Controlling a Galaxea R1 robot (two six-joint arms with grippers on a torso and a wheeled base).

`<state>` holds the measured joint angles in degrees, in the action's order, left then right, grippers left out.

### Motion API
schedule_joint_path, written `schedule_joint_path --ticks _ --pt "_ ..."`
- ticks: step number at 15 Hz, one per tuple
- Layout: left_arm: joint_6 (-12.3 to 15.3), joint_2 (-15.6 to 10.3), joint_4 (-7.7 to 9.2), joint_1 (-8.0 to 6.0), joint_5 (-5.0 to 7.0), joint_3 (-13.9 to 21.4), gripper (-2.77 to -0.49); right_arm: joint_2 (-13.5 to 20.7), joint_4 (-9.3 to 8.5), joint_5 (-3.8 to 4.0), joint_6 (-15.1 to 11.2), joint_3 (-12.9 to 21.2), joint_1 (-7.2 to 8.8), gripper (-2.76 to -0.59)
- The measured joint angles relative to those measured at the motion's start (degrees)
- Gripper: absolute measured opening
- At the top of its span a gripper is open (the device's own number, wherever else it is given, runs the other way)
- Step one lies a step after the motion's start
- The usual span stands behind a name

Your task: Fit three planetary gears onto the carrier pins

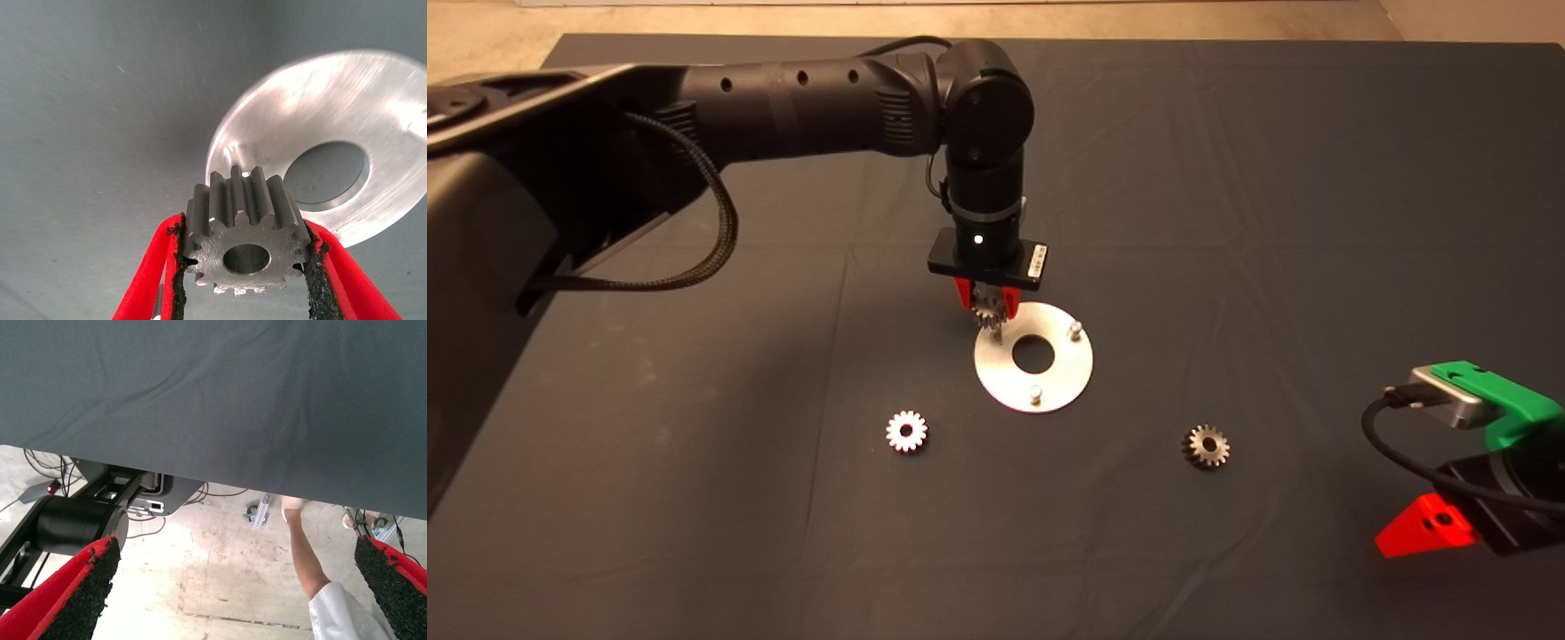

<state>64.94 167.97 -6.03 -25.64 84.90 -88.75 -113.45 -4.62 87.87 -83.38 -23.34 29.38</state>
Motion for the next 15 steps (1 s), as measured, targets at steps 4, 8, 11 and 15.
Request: schedule_joint_path --ticks 4,8,11,15 --pt "0.0 0.0 -0.02 0.65 -0.02 0.0 -2.32 0.0 0.00 0.00 0.0 0.0 0.02 -0.73" --pt "0.0 0.0 0.00 0.67 -0.30 0.0 -2.32 0.0 0.00 0.00 0.0 0.0 0.00 -0.73" --pt "0.0 0.2 -0.02 0.65 -0.80 -0.1 -2.32 0.0 0.00 0.00 0.0 0.0 0.02 -0.73" --pt "-0.2 0.3 -0.05 0.67 -0.96 -1.1 -2.32 0.0 0.00 0.00 0.0 0.0 0.00 -0.73"
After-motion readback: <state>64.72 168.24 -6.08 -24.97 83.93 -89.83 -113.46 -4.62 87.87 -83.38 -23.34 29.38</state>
